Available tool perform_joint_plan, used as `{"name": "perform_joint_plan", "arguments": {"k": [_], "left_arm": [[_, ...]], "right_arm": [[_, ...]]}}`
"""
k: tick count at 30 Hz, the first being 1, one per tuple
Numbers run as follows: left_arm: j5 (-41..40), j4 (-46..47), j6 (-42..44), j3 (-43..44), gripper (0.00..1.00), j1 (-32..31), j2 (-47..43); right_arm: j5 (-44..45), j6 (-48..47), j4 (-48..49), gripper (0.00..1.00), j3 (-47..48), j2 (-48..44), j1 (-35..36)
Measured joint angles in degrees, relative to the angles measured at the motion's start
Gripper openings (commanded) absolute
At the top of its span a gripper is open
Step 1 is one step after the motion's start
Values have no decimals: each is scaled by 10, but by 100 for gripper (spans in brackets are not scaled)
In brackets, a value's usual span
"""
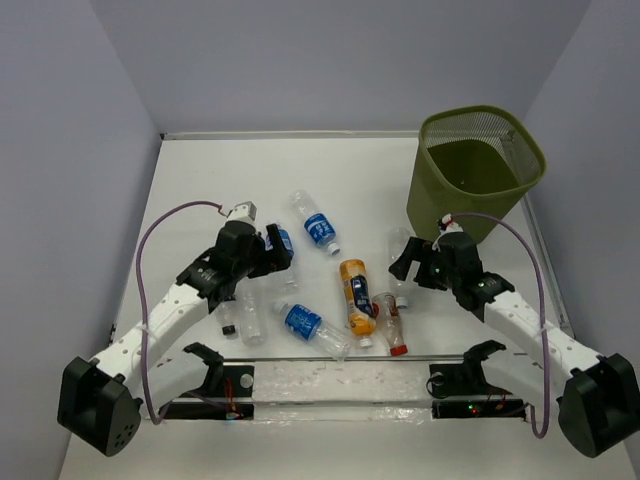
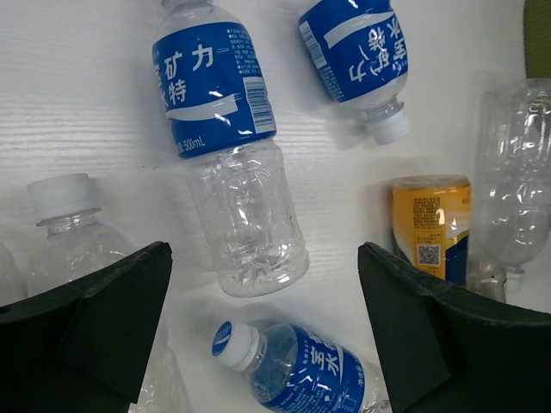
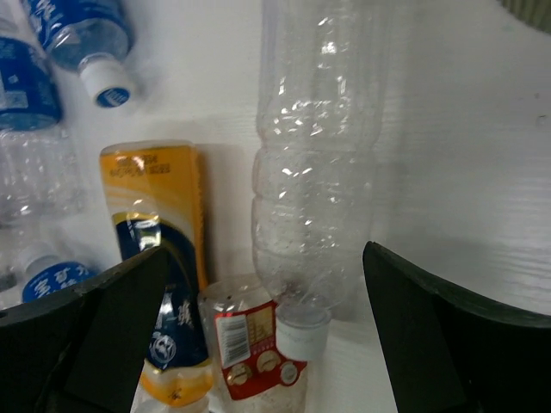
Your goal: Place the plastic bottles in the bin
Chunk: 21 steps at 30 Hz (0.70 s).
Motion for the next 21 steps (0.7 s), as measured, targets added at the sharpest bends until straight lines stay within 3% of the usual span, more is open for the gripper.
{"name": "perform_joint_plan", "arguments": {"k": [7, 12, 15, 16, 19, 21], "left_arm": [[-65, 3, -13, 2, 99, -34, 72], [-95, 4, -19, 15, 99, -38, 92], [-106, 20, -23, 27, 99, -45, 120], [-108, 24, -23, 28, 99, -46, 129], [-113, 33, -24, 28, 99, -49, 161], [-113, 38, -24, 28, 99, -49, 179]], "right_arm": [[72, 3, 47, 96, 0, 64, 2], [78, 3, 77, 91, 0, 125, 3], [85, 2, 83, 72, 0, 147, 3], [88, 1, 84, 72, 0, 151, 3], [97, -2, 87, 49, 0, 153, 3], [99, -5, 89, 43, 0, 153, 3]]}}
